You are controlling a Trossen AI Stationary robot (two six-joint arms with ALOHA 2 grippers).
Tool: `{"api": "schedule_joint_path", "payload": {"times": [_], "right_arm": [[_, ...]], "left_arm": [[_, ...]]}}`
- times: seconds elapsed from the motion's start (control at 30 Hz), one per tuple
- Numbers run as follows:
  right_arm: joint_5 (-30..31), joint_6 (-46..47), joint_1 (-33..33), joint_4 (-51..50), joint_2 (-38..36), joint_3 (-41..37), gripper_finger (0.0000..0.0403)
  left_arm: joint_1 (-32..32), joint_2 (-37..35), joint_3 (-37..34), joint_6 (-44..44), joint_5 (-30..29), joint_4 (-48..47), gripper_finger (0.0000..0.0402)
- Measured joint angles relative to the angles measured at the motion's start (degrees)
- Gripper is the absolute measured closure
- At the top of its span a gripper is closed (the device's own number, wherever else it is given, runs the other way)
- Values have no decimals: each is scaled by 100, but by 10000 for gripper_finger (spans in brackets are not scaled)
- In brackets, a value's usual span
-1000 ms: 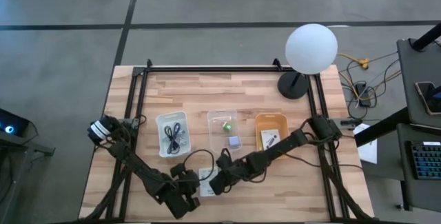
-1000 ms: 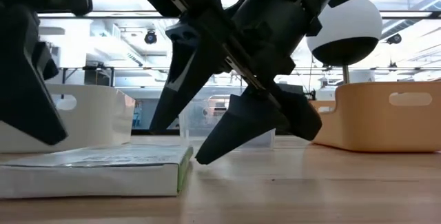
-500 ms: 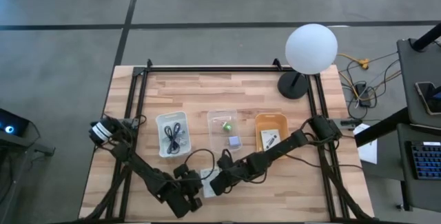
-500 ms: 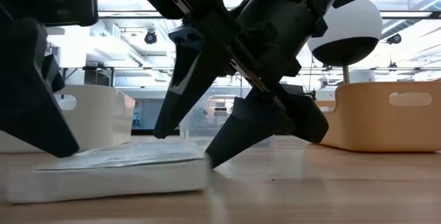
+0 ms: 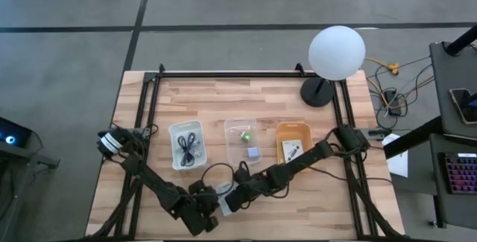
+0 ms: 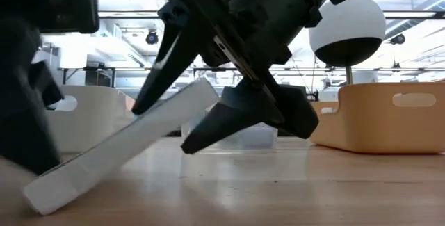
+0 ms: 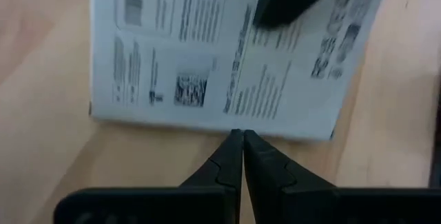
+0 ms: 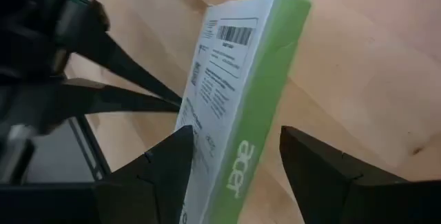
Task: Pick and place items into bin
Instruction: Put the white card reader box into the yellow bin
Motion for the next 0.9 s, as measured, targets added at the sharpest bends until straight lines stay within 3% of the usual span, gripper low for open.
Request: {"api": "schedule_joint_path", "payload": {"times": [0.27, 0.57, 0.77, 0.9], "right_arm": [[-2, -241, 0, -45, 0, -3, 219], [-199, -500, 14, 43, -73, 18, 372], [-272, -400, 141, -406, -355, 0, 378], [77, 77, 428, -1561, -884, -7, 378]], "left_arm": [[39, -40, -6, 5, -17, 28, 401], [42, -94, -12, 5, -141, 28, 401], [62, -114, 112, 14, -217, -74, 402], [37, -146, 327, 31, -357, -251, 402]]}}
